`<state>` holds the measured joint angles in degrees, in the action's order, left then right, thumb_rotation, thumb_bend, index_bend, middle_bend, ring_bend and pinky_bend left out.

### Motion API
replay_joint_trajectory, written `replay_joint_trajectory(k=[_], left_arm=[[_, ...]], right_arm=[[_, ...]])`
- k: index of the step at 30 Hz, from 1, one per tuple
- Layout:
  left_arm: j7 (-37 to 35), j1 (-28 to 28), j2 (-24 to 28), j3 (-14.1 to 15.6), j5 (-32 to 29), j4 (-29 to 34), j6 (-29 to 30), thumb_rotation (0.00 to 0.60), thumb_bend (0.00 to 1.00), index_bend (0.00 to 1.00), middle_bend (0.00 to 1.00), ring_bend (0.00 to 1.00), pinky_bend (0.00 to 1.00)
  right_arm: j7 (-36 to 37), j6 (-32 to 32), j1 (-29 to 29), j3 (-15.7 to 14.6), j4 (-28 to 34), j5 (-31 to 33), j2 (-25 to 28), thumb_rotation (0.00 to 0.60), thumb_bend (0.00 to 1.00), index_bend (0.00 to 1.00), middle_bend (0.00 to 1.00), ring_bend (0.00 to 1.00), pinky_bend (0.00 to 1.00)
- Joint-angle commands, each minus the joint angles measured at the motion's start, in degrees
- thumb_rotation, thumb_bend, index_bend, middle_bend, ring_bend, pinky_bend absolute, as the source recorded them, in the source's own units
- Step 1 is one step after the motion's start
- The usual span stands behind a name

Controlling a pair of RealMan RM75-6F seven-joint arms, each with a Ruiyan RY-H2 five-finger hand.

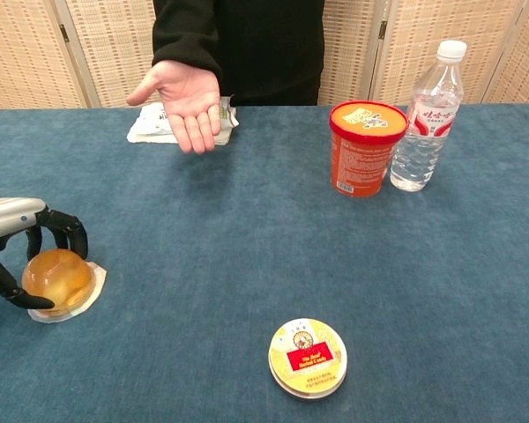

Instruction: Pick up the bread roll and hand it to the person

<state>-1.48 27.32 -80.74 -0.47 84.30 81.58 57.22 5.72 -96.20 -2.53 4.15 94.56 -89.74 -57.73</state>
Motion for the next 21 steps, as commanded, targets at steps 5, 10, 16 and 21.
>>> replay_joint_trajectory(k=[5,10,16,21], left_arm=[[-0.7,-0.5,-0.4,0.7,2.2,1.5,3.0,0.6,0.25,0.63,0.69,0.53,0.67],[4.9,0.2,5.6,-1.3,0.8,11.0,4.0,0.6,0.25,0.64,0.7,0.54,0.69],[16.3,4.2,15.2,-8.1,-6.7,25.1,2.2,0.6,0.25,0.63,0.7,0.55,0.69],[17.0,9.9,19.2,-14.4,-14.8,29.1,-2.6,0.6,0.25,0.63,0.7,0.55,0.69]], right_arm=[[0.8,-1.3,-0.6,-0.2,-0.3,-1.1,0.0,0.6,0.26,0.0,0.0,0.0,0.0],[2.5,-2.5,-1.2,-0.2,-0.9,-1.6,0.3,0.6,0.26,0.0,0.0,0.0,0.0],[3.8,-3.2,-1.6,-0.1,-1.4,-1.7,0.5,0.6,0.26,0.0,0.0,0.0,0.0],[3.7,-2.6,-1.4,-0.1,-1.4,-1.7,0.6,0.6,0.26,0.0,0.0,0.0,0.0]])
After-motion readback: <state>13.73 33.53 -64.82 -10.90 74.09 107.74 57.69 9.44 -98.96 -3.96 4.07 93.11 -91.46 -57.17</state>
